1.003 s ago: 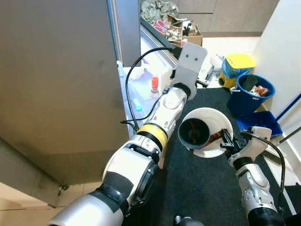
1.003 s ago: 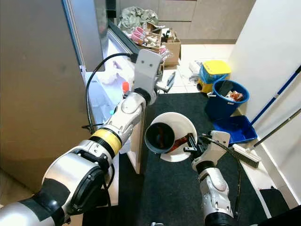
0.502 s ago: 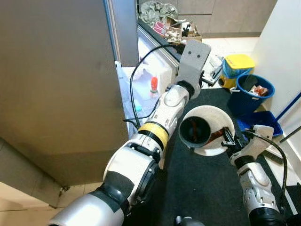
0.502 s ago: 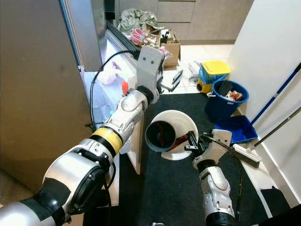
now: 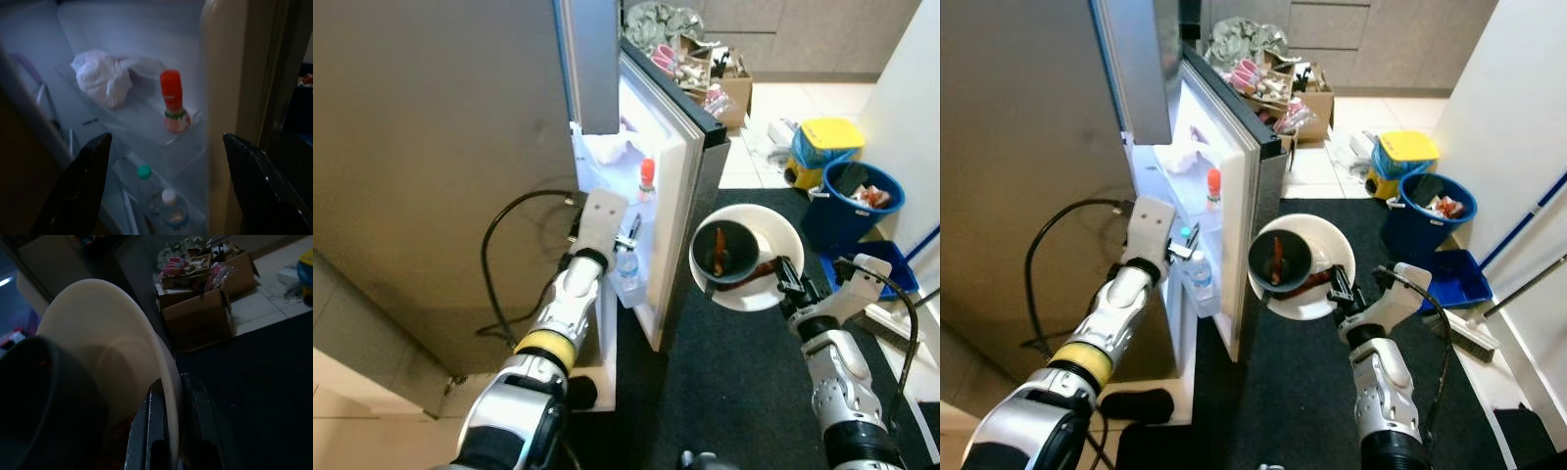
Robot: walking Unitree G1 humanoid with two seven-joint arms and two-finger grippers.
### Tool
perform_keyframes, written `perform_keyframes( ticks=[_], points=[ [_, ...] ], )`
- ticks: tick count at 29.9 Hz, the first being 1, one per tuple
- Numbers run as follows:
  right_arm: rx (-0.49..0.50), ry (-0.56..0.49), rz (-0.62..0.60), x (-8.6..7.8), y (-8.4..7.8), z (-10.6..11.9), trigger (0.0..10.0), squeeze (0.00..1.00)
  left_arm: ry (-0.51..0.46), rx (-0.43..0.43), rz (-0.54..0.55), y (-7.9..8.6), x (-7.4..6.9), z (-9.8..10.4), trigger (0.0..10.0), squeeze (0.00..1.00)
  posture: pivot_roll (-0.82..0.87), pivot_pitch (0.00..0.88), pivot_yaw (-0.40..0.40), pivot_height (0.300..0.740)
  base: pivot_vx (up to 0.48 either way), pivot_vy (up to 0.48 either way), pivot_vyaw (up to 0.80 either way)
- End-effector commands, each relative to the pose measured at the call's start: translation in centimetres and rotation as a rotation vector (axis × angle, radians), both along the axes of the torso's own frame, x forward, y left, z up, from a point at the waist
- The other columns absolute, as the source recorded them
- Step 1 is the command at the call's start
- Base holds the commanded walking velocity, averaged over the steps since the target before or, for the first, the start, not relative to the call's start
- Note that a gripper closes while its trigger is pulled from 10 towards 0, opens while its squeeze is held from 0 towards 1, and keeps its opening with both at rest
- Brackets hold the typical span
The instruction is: Restocking fridge
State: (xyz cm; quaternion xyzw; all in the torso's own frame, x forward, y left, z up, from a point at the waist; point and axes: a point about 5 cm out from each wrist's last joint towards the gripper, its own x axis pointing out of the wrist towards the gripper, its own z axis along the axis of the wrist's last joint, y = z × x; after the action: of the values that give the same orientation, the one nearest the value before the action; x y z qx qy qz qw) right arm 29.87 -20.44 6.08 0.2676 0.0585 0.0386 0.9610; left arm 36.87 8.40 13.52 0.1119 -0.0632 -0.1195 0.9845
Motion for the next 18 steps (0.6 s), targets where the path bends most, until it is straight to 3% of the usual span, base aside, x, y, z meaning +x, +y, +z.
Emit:
perform_keyframes(
  ticks=[1,3,9,11,14,18],
  points=[
    [0.085,-0.015,-0.039,-0.1,-0.9,0.4,10.0,0.00,-0.004,-0.001,-0.004,-1.8,0.8,1.5,10.0,0.00,-0.07,0.070,-0.034,0.740,0.000,0.000,0.00],
    [0.117,-0.017,-0.042,-0.1,-1.0,0.4,10.0,0.00,-0.011,-0.006,-0.013,-2.5,1.0,2.2,10.0,0.00,-0.07,0.070,-0.034,0.740,0.000,0.000,0.00],
    [0.332,-0.015,-0.065,-0.6,-0.9,-0.1,10.0,0.00,-0.072,0.023,-0.088,-6.1,2.0,6.5,10.0,0.00,-0.08,0.081,-0.007,0.740,0.000,0.000,0.00],
    [0.345,-0.011,-0.067,-0.7,-0.8,-0.3,10.0,0.00,-0.077,0.029,-0.087,-6.4,2.1,7.0,10.0,0.00,-0.08,0.082,-0.005,0.740,0.000,0.000,0.00],
    [0.461,-0.001,-0.104,-1.0,-0.8,-0.9,10.0,0.00,-0.083,0.055,-0.083,-7.0,2.5,8.2,10.0,0.00,-0.09,0.089,0.009,0.740,0.000,0.000,0.00],
    [0.431,0.036,-0.103,-1.2,-0.6,-1.4,10.0,0.00,-0.068,0.090,-0.047,-6.7,2.9,8.6,10.0,0.00,-0.10,0.096,0.025,0.740,0.000,0.000,0.00]
  ],
)
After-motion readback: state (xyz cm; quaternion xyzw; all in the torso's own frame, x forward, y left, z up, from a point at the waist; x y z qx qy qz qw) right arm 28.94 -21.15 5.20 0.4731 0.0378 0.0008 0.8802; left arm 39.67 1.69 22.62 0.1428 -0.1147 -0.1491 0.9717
